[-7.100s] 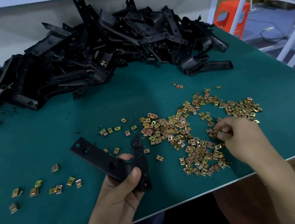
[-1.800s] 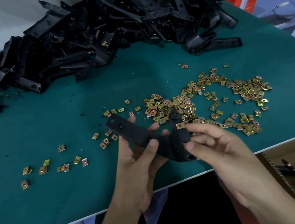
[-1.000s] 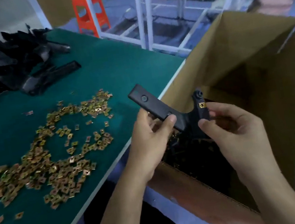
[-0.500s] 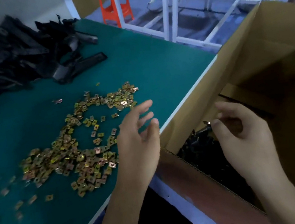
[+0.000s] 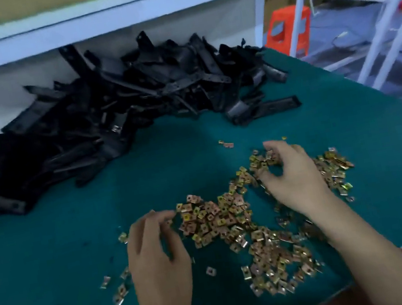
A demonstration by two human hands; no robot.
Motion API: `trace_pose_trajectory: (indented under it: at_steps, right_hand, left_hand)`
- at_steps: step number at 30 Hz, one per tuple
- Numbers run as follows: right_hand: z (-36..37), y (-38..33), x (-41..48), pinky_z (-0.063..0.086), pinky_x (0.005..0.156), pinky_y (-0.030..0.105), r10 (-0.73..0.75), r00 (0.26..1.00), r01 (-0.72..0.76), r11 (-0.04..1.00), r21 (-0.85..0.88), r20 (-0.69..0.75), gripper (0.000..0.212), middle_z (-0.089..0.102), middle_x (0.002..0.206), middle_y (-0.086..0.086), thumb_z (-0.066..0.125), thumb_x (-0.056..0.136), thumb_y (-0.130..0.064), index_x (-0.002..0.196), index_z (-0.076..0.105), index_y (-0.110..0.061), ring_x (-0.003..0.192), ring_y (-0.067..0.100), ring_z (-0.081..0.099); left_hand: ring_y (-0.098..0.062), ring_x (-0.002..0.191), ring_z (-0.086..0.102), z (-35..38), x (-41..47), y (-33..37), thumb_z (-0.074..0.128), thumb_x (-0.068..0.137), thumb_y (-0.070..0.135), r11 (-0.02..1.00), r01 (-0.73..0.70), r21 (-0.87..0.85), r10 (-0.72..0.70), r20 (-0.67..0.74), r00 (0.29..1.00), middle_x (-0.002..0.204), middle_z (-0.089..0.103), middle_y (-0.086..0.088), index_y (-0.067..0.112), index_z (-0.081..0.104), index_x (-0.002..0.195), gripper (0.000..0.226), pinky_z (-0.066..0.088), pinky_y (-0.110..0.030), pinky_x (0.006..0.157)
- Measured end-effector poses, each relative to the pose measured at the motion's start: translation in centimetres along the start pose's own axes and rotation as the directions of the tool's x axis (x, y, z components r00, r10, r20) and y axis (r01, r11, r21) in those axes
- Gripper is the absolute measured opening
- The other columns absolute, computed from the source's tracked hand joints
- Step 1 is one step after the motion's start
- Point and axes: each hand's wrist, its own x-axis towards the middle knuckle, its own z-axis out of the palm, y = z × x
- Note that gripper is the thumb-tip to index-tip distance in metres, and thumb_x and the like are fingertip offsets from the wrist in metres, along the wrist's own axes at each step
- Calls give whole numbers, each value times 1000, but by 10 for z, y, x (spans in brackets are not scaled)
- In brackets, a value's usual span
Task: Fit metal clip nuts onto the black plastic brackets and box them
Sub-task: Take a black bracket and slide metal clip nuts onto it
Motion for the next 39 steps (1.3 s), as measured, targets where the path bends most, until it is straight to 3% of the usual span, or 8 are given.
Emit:
trace_pose_trajectory:
  at_steps: [9,12,17,25,32,34,36,39]
  right_hand:
    - [37,-15,159,35,86,22,306,944,-275,937,214,-127,69,29,145,16,66,88,-23,149,35,-22,95,24,48]
    - [39,-3,177,40,85,25,361,922,-307,901,306,-138,69,54,136,12,72,87,-28,148,41,-19,119,29,54]
    - [40,2,178,54,98,44,447,884,-328,805,495,-141,53,69,115,13,74,81,-16,131,57,-17,109,30,66]
    - [14,-13,94,61,83,39,382,912,-252,812,527,-152,38,74,86,6,67,87,-16,125,65,-18,74,16,70]
    - [-22,-57,-33,58,79,19,218,975,-126,672,730,-32,36,70,85,2,63,93,-1,117,71,-27,86,14,73]
    - [-25,-73,-69,58,77,20,168,978,-194,506,840,125,41,76,96,5,62,89,5,115,74,-24,88,16,73]
    - [-21,-86,-98,59,73,24,83,939,-344,273,898,334,42,74,101,14,61,80,5,112,76,-16,82,17,72]
    - [-7,-100,-129,60,63,29,-44,825,-564,19,826,564,44,66,90,24,53,74,12,110,75,0,65,20,68]
  left_hand:
    - [-4,94,58,10,1,-18,49,94,18,982,-184,-32,177,-145,973,95,58,15,28,69,80,27,41,-11,88]
    - [5,100,54,8,9,-14,51,89,21,965,-252,-78,244,-95,965,97,54,25,41,59,85,22,34,-6,94]
    - [-4,86,56,9,14,-12,50,88,23,974,-217,-69,213,-69,975,84,60,13,29,67,74,23,34,-5,94]
    - [-5,87,56,18,8,-18,50,91,20,982,-183,-57,173,-140,975,86,61,12,26,69,71,28,38,-6,88]
    - [-1,89,65,10,4,-13,68,87,-4,979,-47,-198,22,-126,992,94,66,15,35,64,97,40,47,-7,78]
    - [-9,86,72,2,1,1,69,93,8,819,273,-505,-306,18,952,91,72,7,37,65,105,31,53,-13,73]
    - [-17,89,76,-6,-2,18,77,82,28,349,599,-721,-510,390,767,99,77,1,25,63,121,42,57,-23,74]
    - [-31,108,72,-27,-10,25,90,57,59,-59,799,-598,-279,779,562,121,73,-15,14,65,131,90,55,-48,92]
